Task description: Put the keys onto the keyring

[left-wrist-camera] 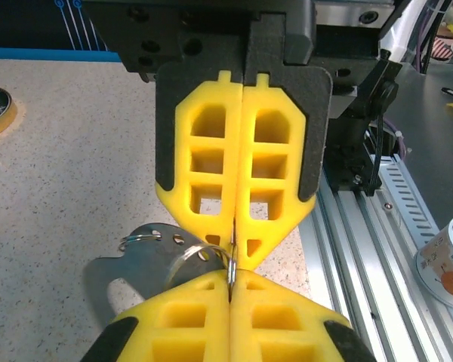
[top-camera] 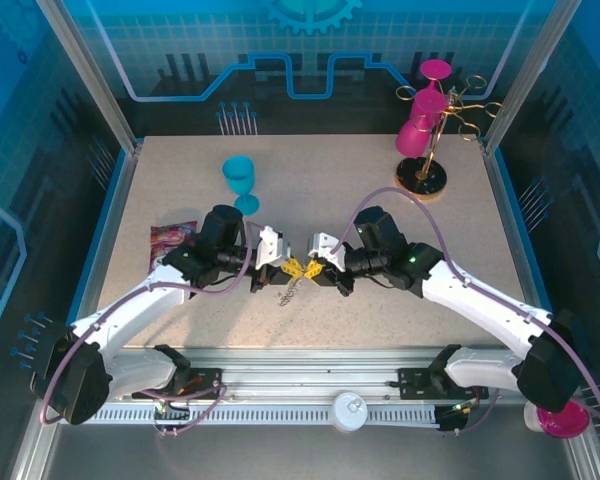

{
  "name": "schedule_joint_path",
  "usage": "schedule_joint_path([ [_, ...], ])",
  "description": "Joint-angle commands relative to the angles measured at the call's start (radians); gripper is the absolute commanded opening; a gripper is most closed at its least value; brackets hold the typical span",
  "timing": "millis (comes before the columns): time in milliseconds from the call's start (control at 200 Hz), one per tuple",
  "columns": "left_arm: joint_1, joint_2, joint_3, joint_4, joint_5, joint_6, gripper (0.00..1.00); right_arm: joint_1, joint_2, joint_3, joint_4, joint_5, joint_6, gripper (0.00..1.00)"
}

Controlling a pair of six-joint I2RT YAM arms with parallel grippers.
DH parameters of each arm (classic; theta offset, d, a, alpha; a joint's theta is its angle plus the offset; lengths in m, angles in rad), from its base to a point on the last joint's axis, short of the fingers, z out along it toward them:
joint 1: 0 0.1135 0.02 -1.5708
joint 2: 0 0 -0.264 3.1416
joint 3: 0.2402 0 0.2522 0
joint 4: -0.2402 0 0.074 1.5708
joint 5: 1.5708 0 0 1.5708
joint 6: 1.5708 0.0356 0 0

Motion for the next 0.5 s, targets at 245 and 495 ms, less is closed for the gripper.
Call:
schedule_joint_path([
  [245, -0.008, -0.080, -0.137, 0.378, 0.055, -0.307, 0.00, -0.023, -0.185, -0.200, 0.368, -0.049, 0.088, 0.30],
  [495, -0.008, -0.070, -0.206, 0.599, 0.123, -0.449, 0.00, -0.035, -0.201, -0.274, 0.506, -0.064, 0.150, 0.29],
])
